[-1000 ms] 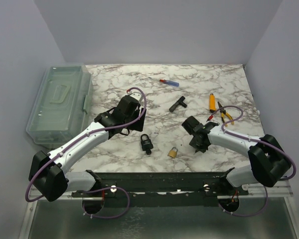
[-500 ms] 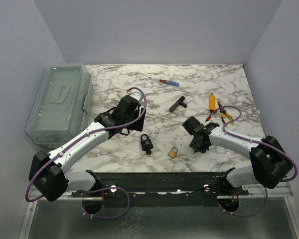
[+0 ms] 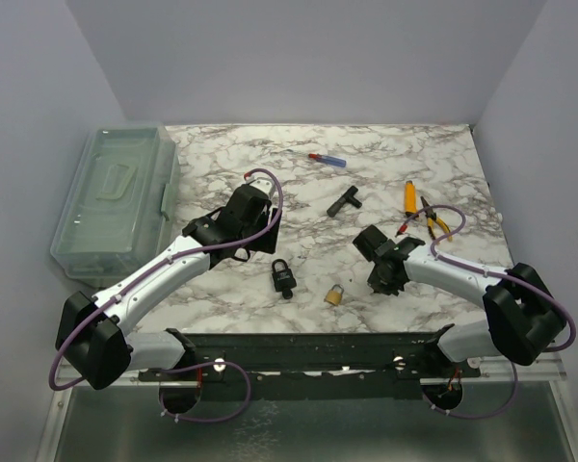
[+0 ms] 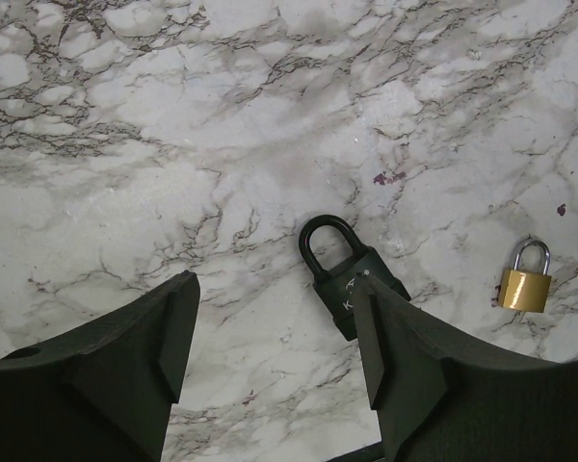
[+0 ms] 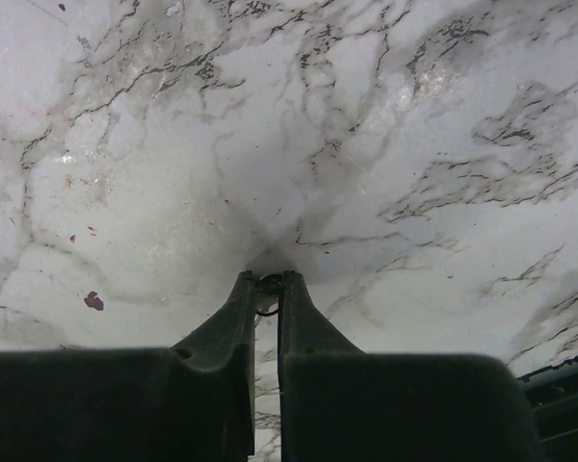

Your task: Unlock with the key

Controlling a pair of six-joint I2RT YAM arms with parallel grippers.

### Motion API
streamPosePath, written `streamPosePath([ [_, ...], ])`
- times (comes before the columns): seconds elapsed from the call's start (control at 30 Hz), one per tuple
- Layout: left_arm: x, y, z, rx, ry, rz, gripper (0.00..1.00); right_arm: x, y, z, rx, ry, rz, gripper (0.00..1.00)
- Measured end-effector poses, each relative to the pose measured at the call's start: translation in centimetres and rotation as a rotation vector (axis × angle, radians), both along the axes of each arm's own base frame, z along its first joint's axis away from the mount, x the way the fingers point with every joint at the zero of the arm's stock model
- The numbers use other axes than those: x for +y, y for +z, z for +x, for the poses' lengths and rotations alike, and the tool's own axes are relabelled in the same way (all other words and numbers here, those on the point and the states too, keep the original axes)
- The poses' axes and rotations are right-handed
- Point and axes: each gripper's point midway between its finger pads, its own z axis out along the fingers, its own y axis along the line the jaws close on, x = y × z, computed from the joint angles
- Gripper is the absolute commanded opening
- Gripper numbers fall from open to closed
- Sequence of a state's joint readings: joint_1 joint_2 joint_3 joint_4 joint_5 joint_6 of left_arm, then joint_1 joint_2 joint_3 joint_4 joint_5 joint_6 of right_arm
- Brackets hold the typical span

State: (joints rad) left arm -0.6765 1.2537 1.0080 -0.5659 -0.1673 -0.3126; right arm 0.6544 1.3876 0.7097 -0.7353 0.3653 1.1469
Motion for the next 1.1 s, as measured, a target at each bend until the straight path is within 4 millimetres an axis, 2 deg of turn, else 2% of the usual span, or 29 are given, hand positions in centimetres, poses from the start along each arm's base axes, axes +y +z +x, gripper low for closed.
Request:
streamPosePath([
  [0.4, 0.0, 0.0, 0.0, -0.001, 0.002, 0.001, 0.7, 0.0, 0.6, 0.2, -0.001, 0.02, -0.008, 0.0],
  [0.6, 0.0, 0.0, 0.0, -0.001, 0.001, 0.001, 0.7, 0.4, 2.1, 0.7, -0.044, 0.028, 0.024, 0.0],
  [0.83, -0.9, 0.5, -0.6, 0.024, -0.005, -0.067, 0.68, 1.6, 5.3, 2.2, -0.17, 0.018, 0.12, 0.0],
  [0.93, -2.3, 2.2, -1.2, 0.031, 0.008, -0.204, 0.65, 2.4, 7.5, 3.2, -0.266, 0.01, 0.197, 0.0],
  [1.1, -4.8, 5.0, -2.9, 0.042, 0.038, -0.502, 0.64, 4.1, 12.7, 5.3, -0.501, -0.007, 0.387, 0.0],
])
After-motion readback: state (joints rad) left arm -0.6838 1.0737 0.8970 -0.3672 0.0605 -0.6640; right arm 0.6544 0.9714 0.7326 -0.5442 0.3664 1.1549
